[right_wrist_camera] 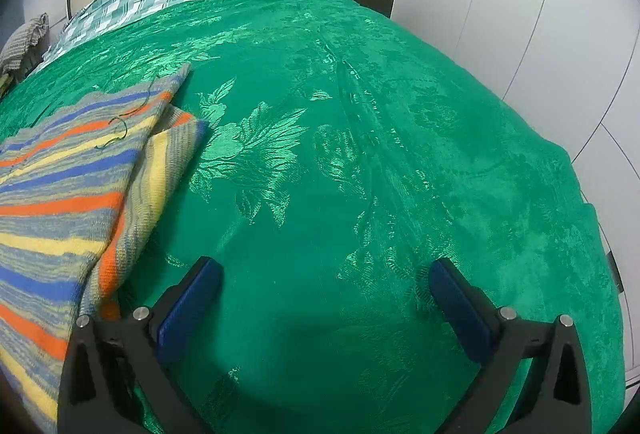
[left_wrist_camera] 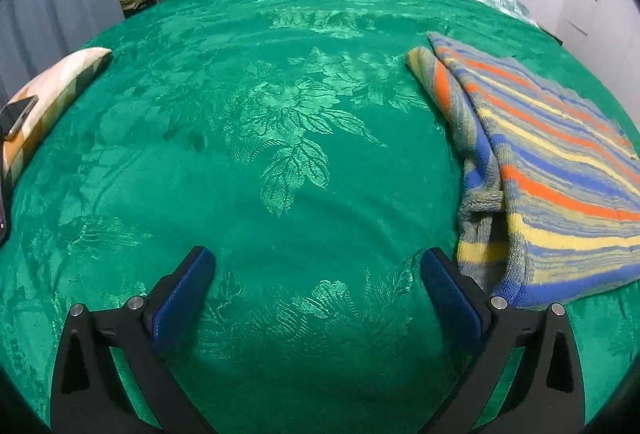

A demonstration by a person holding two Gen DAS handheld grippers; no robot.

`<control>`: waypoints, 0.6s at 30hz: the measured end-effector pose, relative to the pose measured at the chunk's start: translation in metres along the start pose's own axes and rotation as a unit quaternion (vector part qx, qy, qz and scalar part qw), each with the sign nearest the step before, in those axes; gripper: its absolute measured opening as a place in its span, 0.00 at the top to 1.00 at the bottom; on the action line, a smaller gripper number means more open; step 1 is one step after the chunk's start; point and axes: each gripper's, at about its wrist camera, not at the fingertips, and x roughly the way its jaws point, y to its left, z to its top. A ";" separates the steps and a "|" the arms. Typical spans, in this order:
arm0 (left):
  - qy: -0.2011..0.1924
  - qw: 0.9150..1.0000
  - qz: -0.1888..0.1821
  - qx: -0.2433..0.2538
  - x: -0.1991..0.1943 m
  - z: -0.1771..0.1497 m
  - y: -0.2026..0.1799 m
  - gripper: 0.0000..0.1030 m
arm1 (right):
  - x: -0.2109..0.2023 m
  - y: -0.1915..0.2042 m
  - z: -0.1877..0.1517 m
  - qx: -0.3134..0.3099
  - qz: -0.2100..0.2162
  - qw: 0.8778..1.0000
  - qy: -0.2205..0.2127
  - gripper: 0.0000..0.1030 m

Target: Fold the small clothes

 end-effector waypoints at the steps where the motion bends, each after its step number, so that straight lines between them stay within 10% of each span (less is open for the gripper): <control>1: 0.001 1.000 0.002 0.002 0.000 0.000 -0.001 0.00 | 0.000 0.000 0.000 0.000 0.000 1.000 0.000 0.00; 18: 0.001 1.000 0.002 0.001 -0.001 0.001 0.000 0.00 | 0.000 0.001 0.000 0.000 -0.001 1.000 0.000 0.00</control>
